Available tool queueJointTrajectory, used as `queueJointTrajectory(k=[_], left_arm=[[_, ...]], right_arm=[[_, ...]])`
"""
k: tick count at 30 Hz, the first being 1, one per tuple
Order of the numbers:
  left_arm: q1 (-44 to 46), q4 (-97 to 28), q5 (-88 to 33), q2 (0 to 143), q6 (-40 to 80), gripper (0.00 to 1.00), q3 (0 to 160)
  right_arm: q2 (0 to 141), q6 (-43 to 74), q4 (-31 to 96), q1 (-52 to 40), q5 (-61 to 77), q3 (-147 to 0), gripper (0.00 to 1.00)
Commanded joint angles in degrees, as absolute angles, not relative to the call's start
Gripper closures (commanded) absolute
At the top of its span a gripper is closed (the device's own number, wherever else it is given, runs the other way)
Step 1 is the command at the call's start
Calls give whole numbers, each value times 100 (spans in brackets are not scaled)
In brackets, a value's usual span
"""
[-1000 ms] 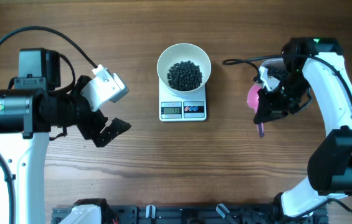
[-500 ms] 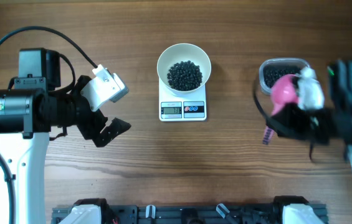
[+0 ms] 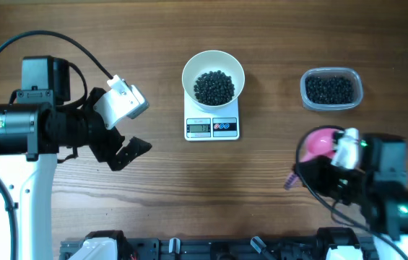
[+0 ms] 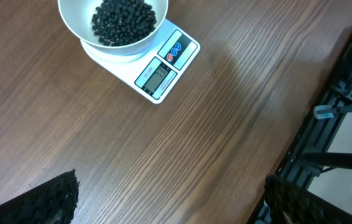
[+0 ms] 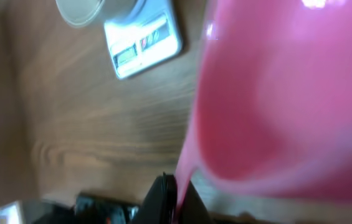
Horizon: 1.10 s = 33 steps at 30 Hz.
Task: Scoop item into bowl and weigh 150g on scale
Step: 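Lower the pink scoop onto the table left of the tub and release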
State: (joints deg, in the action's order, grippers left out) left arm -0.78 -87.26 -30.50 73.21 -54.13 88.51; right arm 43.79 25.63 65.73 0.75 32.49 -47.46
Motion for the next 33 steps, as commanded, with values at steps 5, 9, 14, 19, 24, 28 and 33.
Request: queueJointTrajectory(k=[5, 9, 14, 19, 24, 28, 33], left_arm=[[-108, -8731, -3094, 7260, -5468, 0, 8932], [-108, -8731, -3094, 7260, -5468, 0, 8932], [-108, -8731, -3094, 7260, -5468, 0, 8932], [-108, -8731, -3094, 7260, -5468, 0, 8932], [-108, -8731, -3094, 7260, -5465, 0, 8932], [-108, -8731, -3094, 7260, -5468, 0, 8932], [-108, -8731, -3094, 7260, -5468, 0, 8932]], right_arm=[[4648, 1450, 5756, 84, 4853, -3697, 96], [5216, 1365, 5557, 84, 4480, -3599, 96], [6536, 1347, 4744, 84, 3798, -3599, 96], [7854, 1273, 3632, 84, 3806, -3610, 96], [8458, 895, 3347, 84, 4069, -3686, 96], [8388, 913, 3393, 84, 4051, -3806, 94], [8324, 926, 3570, 84, 3824, -3870, 74]])
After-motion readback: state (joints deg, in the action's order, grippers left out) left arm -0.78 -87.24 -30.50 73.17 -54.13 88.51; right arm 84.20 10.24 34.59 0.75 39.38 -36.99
